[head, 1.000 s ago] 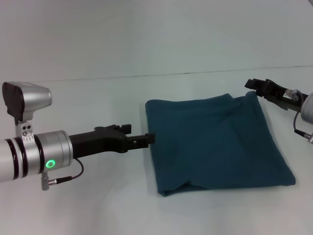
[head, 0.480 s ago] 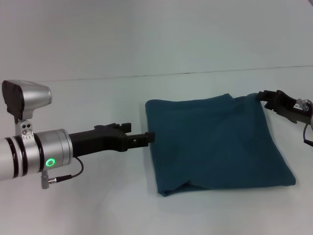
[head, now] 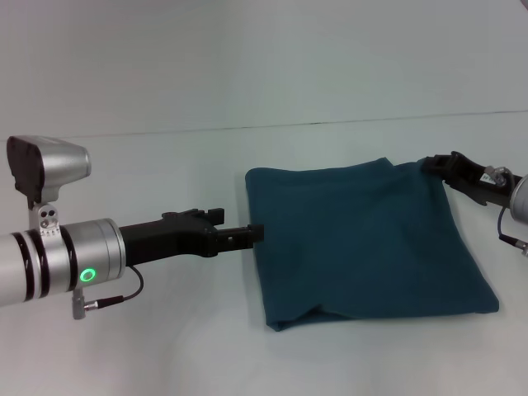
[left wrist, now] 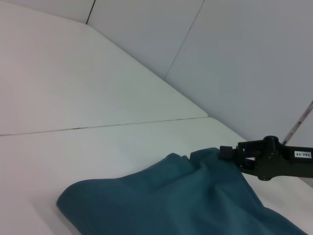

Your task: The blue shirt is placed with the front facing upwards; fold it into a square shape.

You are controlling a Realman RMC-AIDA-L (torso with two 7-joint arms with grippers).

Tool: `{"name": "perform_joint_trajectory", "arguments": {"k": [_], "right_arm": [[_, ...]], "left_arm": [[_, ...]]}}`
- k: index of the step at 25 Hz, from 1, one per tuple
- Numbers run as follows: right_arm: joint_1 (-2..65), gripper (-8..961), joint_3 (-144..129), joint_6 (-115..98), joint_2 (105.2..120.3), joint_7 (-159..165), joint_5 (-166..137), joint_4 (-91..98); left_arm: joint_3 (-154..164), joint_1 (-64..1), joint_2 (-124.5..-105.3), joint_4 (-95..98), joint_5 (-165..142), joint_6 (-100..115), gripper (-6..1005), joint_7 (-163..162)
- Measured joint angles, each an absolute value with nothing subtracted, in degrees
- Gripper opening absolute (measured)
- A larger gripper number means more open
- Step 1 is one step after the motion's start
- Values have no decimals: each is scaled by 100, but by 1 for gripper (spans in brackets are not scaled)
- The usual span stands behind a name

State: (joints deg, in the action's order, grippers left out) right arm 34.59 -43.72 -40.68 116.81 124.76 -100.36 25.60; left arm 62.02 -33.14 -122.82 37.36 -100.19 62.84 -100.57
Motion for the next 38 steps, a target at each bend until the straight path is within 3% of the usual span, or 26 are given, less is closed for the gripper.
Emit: {"name": "perform_joint_trajectory", "arguments": {"k": [6, 11, 16, 25, 33, 38], "right_arm": [[3445, 276, -4321, -4065, 11773, 11996, -9997, 2605], [3472, 110, -4320, -3998, 11795, 11858, -9993, 2643], [3502, 10, -4332, -3872, 11801, 11811, -9993, 2662], [3476, 16, -4317, -3795, 11796, 11861, -9991, 2627], [3435, 178, -4311, -3835, 11825, 11796, -9991, 2700], [3078, 290, -4281, -4127, 11866, 11479, -9506, 3105]], "left_arm": [[6194, -3314, -12286, 3731, -10019, 6284, 828, -10046], [6191, -3313, -12287, 3731, -10019, 6284, 827, -10045], [6187, -3316, -12287, 3734, -10019, 6284, 826, -10045], [6177, -3323, -12287, 3736, -10019, 6284, 824, -10045], [6189, -3339, -12287, 3735, -10019, 6284, 823, -10047], [6181, -3340, -12283, 3714, -10019, 6284, 822, -10093]]}}
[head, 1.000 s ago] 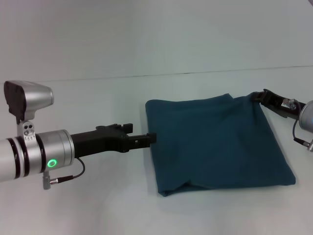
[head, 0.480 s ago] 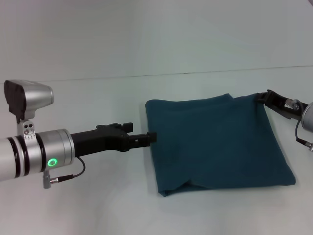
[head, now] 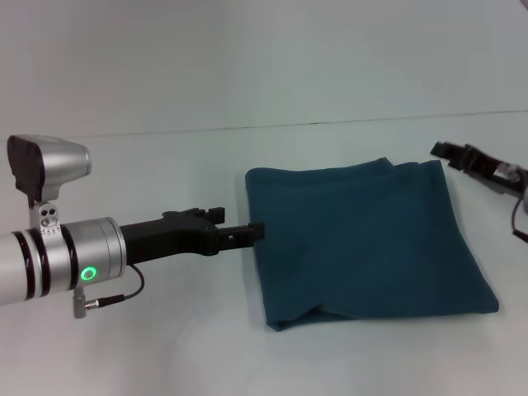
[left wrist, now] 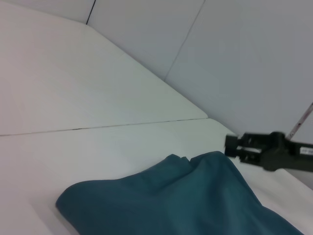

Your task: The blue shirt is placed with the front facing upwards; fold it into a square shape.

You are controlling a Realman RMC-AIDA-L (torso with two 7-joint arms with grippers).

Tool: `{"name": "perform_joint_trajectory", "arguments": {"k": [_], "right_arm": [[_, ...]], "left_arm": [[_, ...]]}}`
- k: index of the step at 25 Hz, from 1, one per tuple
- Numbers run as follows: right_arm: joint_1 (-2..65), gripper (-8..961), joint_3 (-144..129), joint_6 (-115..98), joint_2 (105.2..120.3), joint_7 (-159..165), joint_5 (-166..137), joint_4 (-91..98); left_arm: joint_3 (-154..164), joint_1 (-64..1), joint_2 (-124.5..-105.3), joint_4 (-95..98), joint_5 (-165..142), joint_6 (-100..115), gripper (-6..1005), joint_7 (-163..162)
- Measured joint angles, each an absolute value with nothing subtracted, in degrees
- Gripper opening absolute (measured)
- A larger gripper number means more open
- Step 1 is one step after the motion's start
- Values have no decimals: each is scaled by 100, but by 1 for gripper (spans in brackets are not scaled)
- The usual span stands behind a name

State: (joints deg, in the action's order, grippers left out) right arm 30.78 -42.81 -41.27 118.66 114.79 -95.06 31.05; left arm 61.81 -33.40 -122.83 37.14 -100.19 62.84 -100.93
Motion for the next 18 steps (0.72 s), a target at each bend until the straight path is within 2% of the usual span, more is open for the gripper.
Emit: {"name": "perform_joint_trajectory", "arguments": {"k": [5, 10, 14, 18], "right_arm": [[2731, 443, -4269, -4529, 11842, 11249, -9055, 3390], [2543, 624, -4205, -4856, 11693, 11203, -8965, 3513], [2504, 768, -4118, -5181, 11630, 10989, -8963, 3560], [2502, 765, -4074, -5708, 11510, 10791, -8988, 3559]], "left_arm": [[6182, -3326, -12278, 3700, -10019, 6286, 821, -10108], [6175, -3242, -12295, 3693, -10019, 6289, 820, -10161], [6172, -3176, -12306, 3691, -10020, 6301, 819, -10237], [6207, -3151, -12306, 3691, -10154, 6363, 818, -10548]]}}
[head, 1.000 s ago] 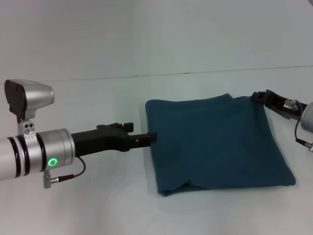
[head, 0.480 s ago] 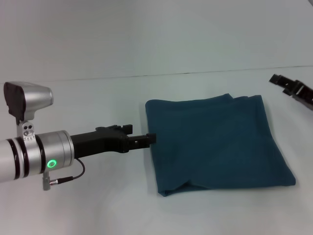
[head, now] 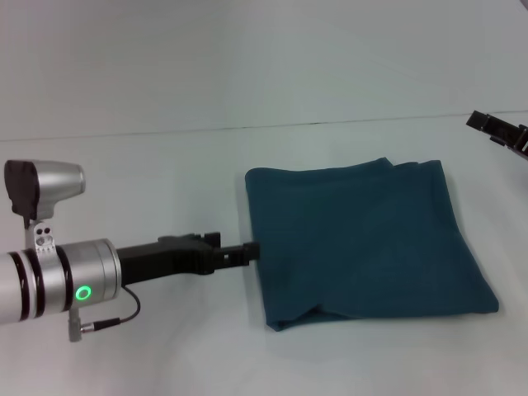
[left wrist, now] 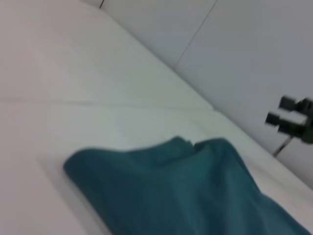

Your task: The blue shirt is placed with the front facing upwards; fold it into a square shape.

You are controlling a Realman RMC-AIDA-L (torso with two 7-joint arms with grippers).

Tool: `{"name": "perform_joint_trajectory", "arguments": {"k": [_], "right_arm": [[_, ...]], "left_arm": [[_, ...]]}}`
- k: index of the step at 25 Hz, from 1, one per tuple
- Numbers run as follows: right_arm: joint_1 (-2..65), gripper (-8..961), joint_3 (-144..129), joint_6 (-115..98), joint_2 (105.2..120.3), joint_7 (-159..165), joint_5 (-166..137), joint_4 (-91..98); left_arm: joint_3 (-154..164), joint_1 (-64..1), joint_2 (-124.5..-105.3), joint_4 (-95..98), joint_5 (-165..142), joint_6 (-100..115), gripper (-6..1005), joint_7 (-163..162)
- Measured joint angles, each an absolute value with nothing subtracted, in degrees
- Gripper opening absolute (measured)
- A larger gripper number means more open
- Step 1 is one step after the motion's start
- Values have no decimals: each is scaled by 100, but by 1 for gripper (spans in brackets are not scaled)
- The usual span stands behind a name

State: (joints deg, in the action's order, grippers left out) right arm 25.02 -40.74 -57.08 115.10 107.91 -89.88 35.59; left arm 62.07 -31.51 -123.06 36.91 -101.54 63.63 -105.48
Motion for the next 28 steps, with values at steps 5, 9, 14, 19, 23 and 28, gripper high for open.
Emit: {"name": "perform_joint_trajectory", "arguments": {"k": [5, 9, 14, 19, 23, 28], "right_arm": [[2474, 764, -4067, -6402, 11248, 10976, -9000, 3523], [2455, 764, -4032, -6627, 11103, 11121, -9000, 3554], [2495, 765, -4005, -6703, 11019, 11192, -9000, 3555], [2570, 764, -4037, -6941, 10829, 11410, -9006, 3575], [2604, 764, -4015, -7135, 10745, 11697, -9238, 3773], [2611, 764, -4005, -7170, 10749, 11871, -9367, 3996]], "left_arm": [[6228, -3157, -12312, 3694, -10578, 6539, 817, -11067], [6231, -3161, -12313, 3705, -10810, 6640, 816, -11467], [6269, -3275, -12314, 3715, -11066, 6855, 815, -11774], [6410, -3374, -12344, 3686, -11141, 6797, 814, -11822], [6467, -3441, -12368, 3643, -11186, 6695, 814, -11823], [6477, -3480, -12380, 3594, -11230, 6671, 813, -11805]]}}
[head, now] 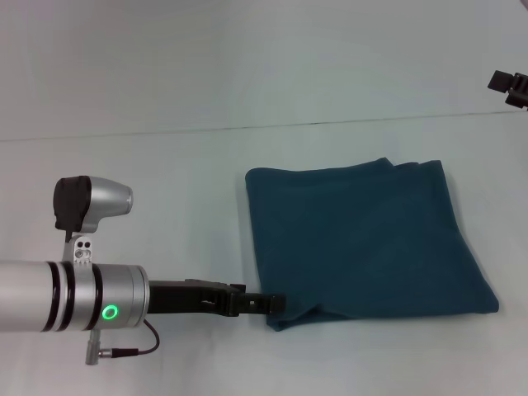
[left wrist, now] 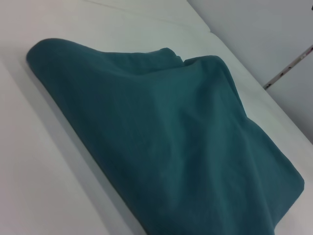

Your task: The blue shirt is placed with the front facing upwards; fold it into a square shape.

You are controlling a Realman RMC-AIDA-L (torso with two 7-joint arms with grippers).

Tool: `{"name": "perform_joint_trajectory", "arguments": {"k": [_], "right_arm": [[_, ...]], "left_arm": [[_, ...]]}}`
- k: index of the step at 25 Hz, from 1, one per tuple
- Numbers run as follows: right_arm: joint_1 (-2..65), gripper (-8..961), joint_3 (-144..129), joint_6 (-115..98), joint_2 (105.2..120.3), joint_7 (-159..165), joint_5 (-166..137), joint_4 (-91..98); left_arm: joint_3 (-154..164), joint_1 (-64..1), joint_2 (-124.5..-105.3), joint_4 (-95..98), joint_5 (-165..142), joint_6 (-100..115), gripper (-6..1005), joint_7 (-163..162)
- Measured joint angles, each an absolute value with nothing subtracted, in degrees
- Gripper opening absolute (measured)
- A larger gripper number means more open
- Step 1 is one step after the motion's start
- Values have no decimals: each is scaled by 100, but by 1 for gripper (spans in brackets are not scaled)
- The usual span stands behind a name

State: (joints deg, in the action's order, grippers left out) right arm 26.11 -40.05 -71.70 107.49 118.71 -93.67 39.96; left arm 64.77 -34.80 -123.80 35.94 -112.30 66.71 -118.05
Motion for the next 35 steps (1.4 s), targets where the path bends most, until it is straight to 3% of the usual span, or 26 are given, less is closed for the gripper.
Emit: {"name": "perform_joint_trajectory", "arguments": {"k": [10, 17, 19, 24, 28, 32, 35], "right_arm": [[2672, 765, -4032, -6938, 10796, 11811, -9431, 3953], [2862, 764, -4045, -6082, 11180, 11196, -9799, 3907], [3073, 694, -4048, -5517, 11380, 10650, -10002, 3751], [3482, 519, -4056, -4574, 11567, 10131, -10326, 3343], [3762, 382, -4058, -4137, 11577, 10049, -10638, 2939], [3910, 138, -4063, -4073, 11579, 10270, -10922, 2729], [3921, 92, -4070, -4043, 11590, 10425, -11071, 2713]], "left_arm": [[6501, -3514, -12384, 3594, -11232, 6592, 811, -11779], [6509, -3568, -12384, 3598, -11232, 6583, 809, -11770], [6514, -3583, -12384, 3598, -11232, 6582, 809, -11770], [6521, -3593, -12384, 3595, -11232, 6582, 808, -11768], [6521, -3601, -12384, 3594, -11232, 6583, 807, -11768], [6521, -3605, -12384, 3594, -11232, 6581, 807, -11768], [6522, -3605, -12384, 3594, -11232, 6578, 806, -11768]]}}
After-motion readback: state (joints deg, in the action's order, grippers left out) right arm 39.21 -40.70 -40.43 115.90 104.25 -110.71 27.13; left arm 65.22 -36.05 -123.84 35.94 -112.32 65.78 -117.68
